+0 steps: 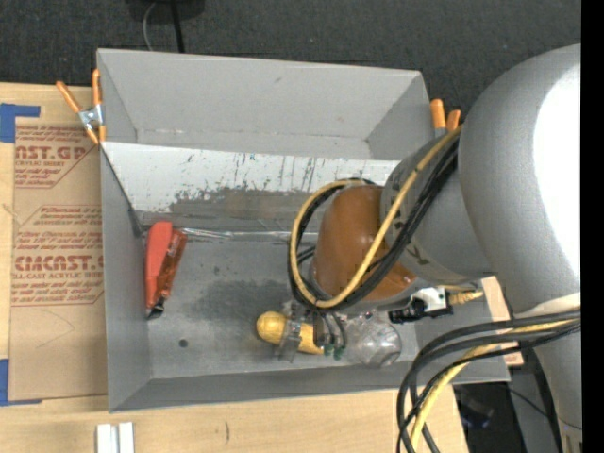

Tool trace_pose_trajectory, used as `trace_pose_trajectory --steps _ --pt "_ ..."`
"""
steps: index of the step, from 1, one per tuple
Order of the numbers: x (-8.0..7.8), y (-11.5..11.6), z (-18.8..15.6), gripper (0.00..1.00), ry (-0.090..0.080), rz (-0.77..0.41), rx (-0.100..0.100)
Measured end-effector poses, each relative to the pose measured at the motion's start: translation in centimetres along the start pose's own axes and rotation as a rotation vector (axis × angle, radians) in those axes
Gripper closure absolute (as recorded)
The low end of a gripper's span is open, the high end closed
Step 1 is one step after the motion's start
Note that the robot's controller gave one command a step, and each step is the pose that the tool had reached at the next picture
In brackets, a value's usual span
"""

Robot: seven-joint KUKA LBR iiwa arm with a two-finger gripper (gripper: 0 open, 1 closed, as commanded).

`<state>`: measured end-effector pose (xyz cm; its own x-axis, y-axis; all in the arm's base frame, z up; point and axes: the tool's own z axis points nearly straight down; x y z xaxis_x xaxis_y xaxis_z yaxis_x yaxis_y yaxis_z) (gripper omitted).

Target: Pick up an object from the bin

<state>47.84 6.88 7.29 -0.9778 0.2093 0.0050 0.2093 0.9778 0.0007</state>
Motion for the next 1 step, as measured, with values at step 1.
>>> trace_pose_trajectory --steps 1 --pt "-0.13 0.07 -4.87 1.00 -0.006 -0.001 -0.002"
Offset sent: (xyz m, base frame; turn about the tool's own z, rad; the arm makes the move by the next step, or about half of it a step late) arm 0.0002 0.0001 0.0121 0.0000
